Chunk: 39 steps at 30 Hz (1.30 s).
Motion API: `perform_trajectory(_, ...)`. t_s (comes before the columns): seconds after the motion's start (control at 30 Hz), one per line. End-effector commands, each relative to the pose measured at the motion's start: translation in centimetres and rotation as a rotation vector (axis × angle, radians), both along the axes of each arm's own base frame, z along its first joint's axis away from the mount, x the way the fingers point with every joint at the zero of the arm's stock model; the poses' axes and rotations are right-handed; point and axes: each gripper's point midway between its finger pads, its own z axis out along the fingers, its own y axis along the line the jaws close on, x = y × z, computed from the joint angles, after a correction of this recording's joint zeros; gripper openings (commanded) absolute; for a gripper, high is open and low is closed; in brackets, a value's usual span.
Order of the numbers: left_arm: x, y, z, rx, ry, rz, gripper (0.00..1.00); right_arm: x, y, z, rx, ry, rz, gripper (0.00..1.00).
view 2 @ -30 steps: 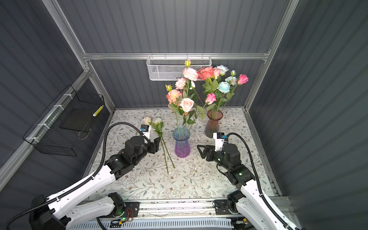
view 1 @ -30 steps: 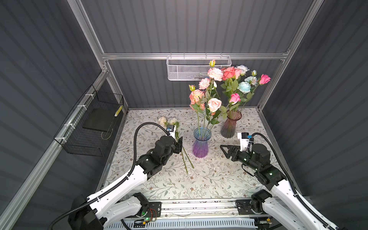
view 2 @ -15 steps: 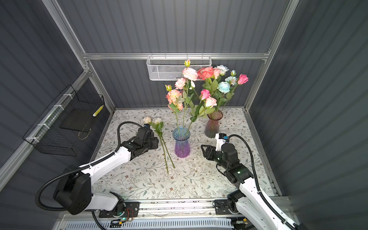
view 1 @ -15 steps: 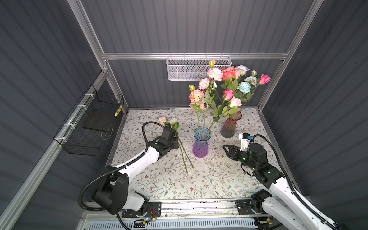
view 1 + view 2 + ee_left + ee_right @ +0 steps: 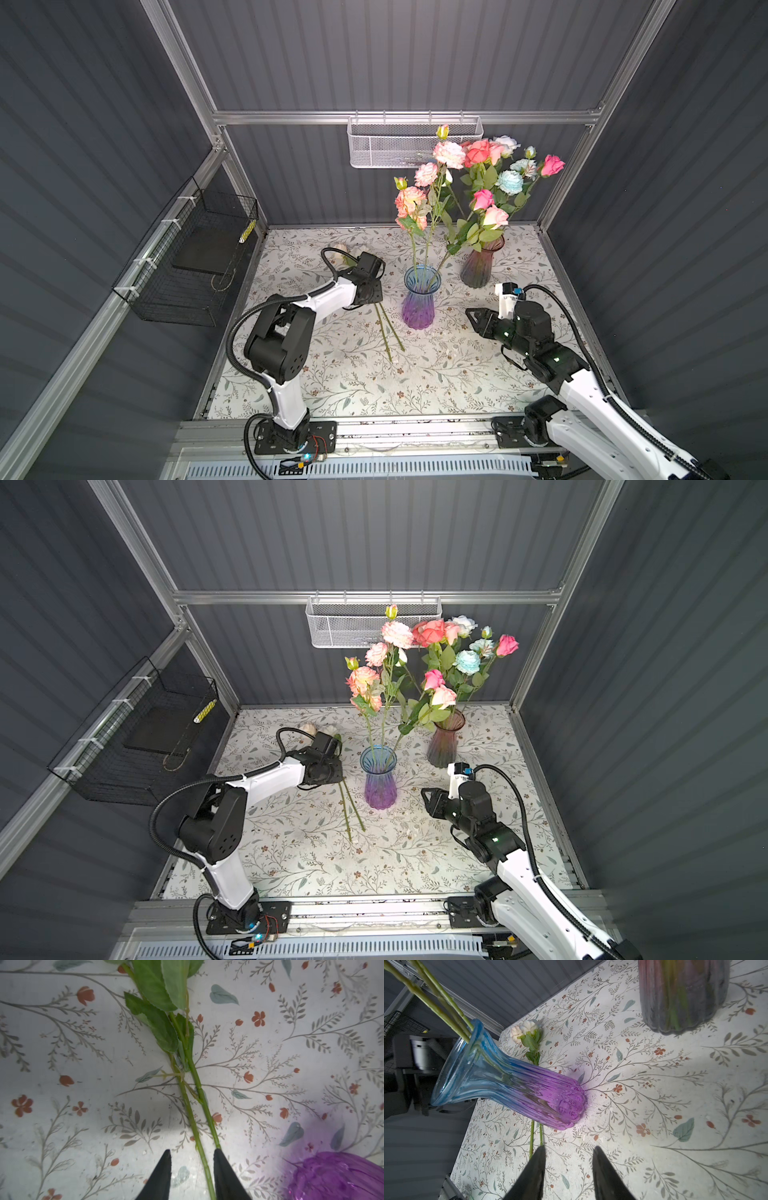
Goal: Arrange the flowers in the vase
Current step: 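Lower the left gripper onto the white rose stems and close, then lift one white rose upright off the table with the left gripper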
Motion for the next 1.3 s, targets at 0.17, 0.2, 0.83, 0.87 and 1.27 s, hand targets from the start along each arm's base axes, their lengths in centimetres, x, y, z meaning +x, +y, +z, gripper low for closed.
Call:
perform_trajectory(0.17,-0.1,0.3,-3.1,0.059,0.088,-0.023,0.32,-0.8,-0.6,-0.6,-0.027,-0.010,0.002,0.41)
perform_trajectory(0.2,-0.2,0.5,-3.3,0.070,0.094,-0.022,0.28,-0.8,-0.5,-0.6,-0.027,-0.012,0.003,0.41)
perform_trajectory(0.83,-4.6,6.7,5.1,0.094,-0.078,0.040,0.00,-1.5,1.2,3.2,0.034,-0.043,0.106,0.41)
perform_trajectory(0.87,-4.7,6.7,6.7,0.073,-0.125,0.035,0.00,-1.5,1.5,3.8,0.044,-0.050,0.117,0.41)
perform_trajectory(1.27,-10.1,2.6,26.4,-0.331,-0.809,-0.363,0.00,-2.9,5.4,12.5,0.080,-0.243,0.316,0.44)
